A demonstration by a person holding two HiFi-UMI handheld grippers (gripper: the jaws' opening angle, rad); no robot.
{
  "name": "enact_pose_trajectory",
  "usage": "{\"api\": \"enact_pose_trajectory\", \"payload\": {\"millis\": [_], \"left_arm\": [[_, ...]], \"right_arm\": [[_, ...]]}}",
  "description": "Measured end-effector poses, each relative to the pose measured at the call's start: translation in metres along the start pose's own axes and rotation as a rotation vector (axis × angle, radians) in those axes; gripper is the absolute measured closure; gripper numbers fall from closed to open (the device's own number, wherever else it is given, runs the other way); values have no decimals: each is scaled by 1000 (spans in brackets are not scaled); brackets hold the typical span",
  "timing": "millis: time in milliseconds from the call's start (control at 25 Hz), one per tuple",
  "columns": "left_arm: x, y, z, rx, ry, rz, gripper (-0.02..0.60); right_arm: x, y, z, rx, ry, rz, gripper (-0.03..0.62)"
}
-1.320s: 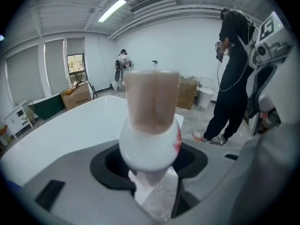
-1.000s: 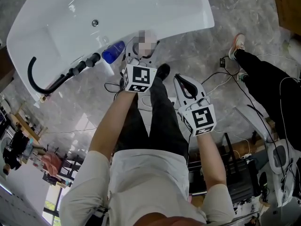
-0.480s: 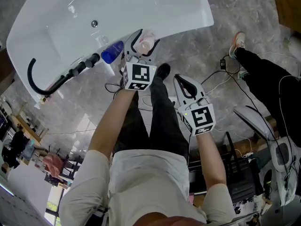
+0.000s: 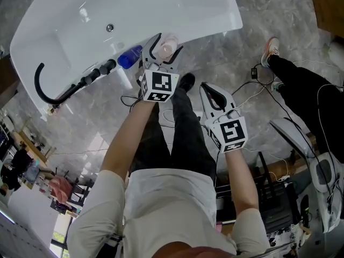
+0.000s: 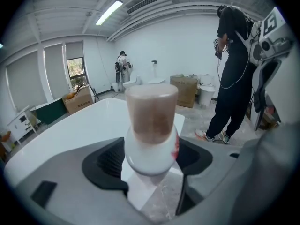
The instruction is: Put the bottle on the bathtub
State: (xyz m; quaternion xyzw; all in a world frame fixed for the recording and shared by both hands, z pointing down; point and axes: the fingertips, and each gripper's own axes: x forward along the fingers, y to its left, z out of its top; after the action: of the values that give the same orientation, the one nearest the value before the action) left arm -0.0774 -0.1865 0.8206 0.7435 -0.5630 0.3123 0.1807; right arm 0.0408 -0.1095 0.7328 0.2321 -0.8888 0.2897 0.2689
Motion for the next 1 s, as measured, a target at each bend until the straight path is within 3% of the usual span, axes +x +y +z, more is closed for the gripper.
{"api": "enact_pose_trajectory", "payload": {"millis": [480,760,1000], "left_arm": [[-81,-4,40,31,-33,62,252],[-167,-21,83,2,-70,18,253],[-231,-36,123,-36,-113,-84,275]], "right_arm": [[-59,31,38,-63,-70,-16,563],[-114,56,66,-91,-104,-55,563],[-157,82,96,-120,-134,-79,563]]}}
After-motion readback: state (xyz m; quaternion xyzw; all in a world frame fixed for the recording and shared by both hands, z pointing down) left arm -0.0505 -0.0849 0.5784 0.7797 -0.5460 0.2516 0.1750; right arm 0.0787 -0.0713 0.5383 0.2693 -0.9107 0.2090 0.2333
